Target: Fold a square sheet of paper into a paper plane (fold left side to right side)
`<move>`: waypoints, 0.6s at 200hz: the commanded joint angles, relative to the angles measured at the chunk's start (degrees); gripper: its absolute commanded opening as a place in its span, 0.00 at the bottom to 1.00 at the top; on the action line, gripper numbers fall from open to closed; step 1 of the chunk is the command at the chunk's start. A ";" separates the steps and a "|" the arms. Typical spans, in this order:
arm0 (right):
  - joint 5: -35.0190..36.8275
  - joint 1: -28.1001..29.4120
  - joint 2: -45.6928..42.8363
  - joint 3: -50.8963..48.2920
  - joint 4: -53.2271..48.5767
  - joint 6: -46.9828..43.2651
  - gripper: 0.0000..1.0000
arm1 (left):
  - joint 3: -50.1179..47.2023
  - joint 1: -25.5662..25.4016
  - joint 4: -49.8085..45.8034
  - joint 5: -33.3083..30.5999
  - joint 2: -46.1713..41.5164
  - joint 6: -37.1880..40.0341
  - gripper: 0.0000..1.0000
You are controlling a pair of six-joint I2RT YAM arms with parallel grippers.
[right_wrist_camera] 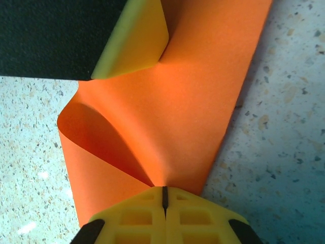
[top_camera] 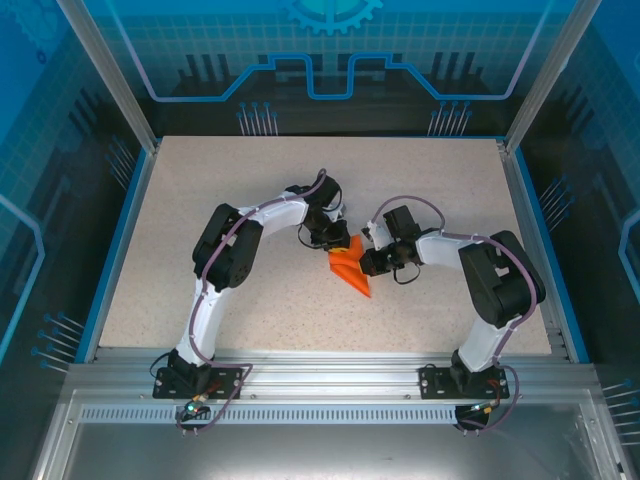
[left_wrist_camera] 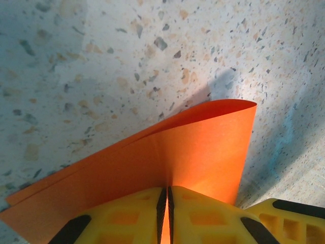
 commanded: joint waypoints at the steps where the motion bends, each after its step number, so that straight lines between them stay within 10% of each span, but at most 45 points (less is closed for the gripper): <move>1: -0.22 -1.13 -1.00 0.60 -0.79 0.27 0.00 | -0.29 -1.06 -2.72 -3.53 3.82 0.96 0.16; 120: 1.00 -1.15 -1.20 0.38 -1.65 0.54 0.00 | -0.51 -1.18 -2.68 -3.67 3.91 0.90 0.16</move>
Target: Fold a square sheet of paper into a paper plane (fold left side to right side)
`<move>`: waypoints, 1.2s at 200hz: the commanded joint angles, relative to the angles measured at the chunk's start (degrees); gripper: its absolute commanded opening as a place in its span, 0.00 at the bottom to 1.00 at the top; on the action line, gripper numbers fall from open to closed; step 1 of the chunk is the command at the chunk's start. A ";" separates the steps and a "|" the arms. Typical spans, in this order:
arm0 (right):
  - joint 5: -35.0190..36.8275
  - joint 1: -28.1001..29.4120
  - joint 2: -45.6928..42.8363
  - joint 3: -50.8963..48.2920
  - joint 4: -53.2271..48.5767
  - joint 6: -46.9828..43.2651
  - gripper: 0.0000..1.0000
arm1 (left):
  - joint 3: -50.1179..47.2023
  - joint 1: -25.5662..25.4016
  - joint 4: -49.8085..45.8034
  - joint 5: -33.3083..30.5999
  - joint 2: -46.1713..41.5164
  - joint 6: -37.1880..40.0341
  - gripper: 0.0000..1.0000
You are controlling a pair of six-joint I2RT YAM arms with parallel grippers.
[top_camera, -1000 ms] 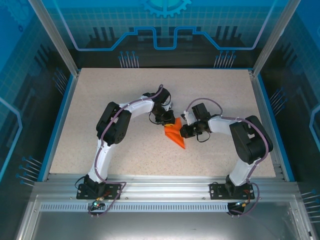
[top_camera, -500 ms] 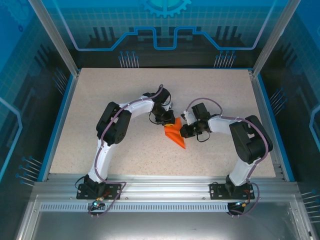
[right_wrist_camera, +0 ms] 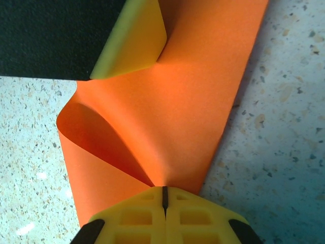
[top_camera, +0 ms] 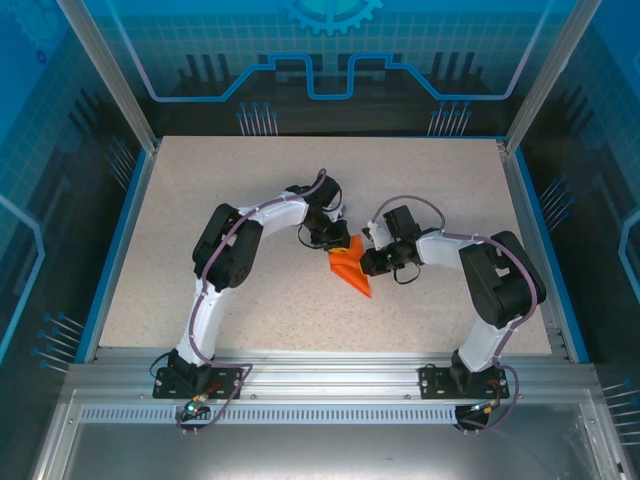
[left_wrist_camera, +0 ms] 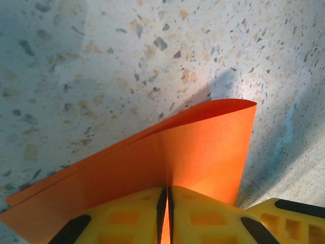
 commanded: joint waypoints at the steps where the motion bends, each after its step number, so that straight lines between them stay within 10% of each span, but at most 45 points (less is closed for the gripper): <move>1: 0.52 -1.18 -0.91 0.38 -1.43 0.52 0.00 | -0.53 -1.18 -2.69 -3.67 3.86 0.90 0.16; 240: -0.38 -1.13 1.17 0.91 -3.23 -0.46 0.00 | -0.47 -1.36 -2.74 -3.83 3.70 0.98 0.16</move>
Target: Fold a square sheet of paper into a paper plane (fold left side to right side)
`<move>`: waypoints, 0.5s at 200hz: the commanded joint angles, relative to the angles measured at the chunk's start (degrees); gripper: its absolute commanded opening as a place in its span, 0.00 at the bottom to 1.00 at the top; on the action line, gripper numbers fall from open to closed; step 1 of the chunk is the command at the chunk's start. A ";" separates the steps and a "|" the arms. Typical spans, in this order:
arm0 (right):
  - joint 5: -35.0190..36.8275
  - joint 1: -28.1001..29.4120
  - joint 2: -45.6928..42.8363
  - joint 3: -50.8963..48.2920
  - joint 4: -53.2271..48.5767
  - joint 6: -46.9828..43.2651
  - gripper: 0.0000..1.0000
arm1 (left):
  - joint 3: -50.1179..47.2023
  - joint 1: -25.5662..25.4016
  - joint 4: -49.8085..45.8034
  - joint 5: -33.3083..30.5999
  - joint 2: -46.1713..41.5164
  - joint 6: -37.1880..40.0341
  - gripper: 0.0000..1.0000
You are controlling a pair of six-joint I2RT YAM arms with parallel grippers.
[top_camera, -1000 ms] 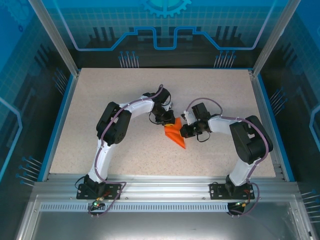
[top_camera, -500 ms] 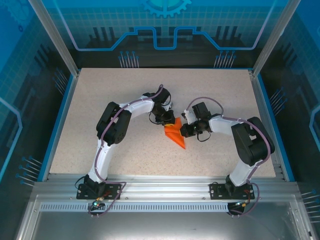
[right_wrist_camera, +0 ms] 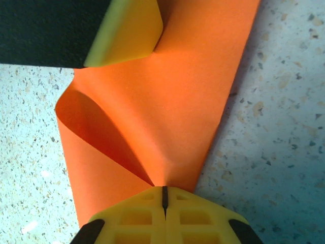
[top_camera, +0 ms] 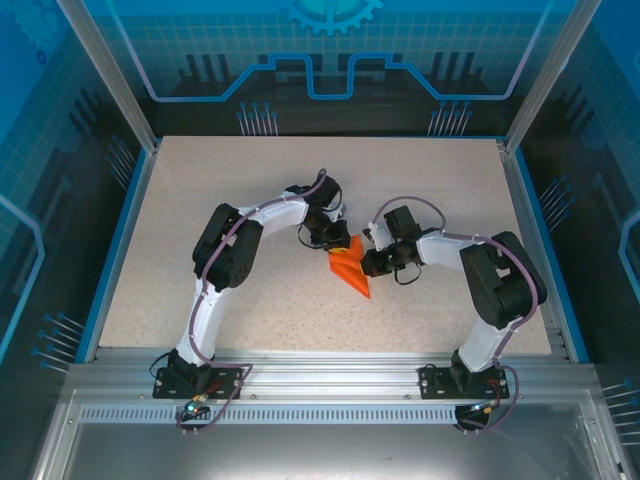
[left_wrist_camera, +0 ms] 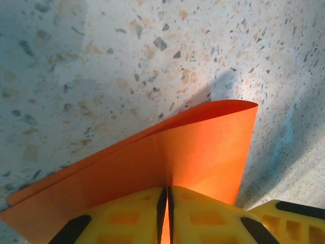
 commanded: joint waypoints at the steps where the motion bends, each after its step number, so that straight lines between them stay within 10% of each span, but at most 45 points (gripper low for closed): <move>1: -0.28 -0.97 1.34 0.86 -1.83 -0.56 0.00 | -0.51 -1.33 -2.72 -3.81 3.69 0.92 0.16; 100: -2.29 -0.45 0.80 0.85 -0.14 0.13 0.00 | -0.51 -1.34 -2.60 -3.79 3.78 0.83 0.16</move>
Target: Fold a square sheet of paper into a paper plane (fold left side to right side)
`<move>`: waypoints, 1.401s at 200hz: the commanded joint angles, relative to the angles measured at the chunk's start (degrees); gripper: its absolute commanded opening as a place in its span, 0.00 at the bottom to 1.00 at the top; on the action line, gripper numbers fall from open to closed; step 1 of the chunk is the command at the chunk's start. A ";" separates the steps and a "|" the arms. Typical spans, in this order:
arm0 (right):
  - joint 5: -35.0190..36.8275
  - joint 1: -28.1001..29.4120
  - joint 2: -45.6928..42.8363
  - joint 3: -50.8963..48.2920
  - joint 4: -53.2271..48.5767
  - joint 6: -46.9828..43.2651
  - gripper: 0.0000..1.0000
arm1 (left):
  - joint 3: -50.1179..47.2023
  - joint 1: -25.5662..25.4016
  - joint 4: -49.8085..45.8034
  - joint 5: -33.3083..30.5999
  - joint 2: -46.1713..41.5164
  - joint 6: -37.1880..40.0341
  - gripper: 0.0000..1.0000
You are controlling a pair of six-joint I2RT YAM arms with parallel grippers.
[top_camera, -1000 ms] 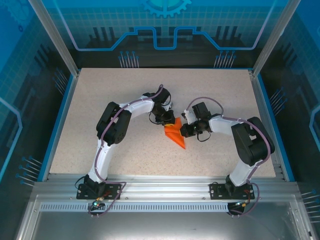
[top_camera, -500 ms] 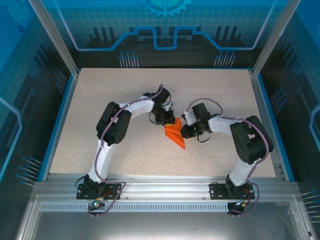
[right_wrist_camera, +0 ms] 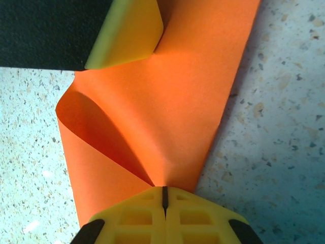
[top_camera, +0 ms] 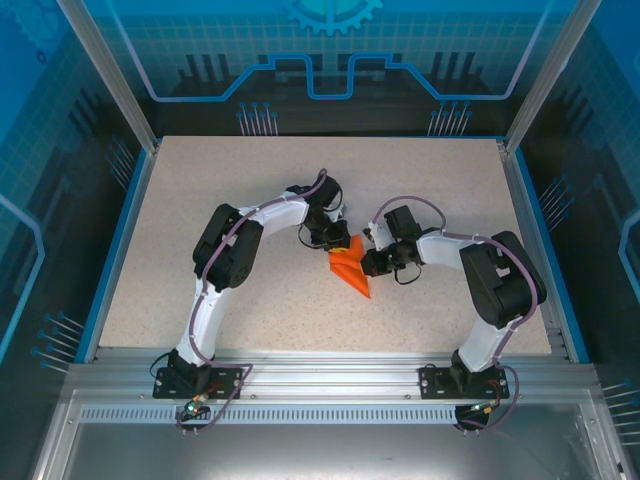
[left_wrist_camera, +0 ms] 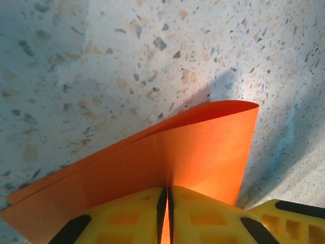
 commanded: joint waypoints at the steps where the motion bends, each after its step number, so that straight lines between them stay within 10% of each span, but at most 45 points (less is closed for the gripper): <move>1: -1.80 -0.40 0.76 0.79 -0.18 0.11 0.00 | -0.62 -1.16 -2.43 -3.39 3.78 0.88 0.16; 280: -0.39 1.04 -0.63 0.25 -1.26 0.45 0.00 | -0.89 -1.24 -2.25 -3.40 3.78 0.89 0.16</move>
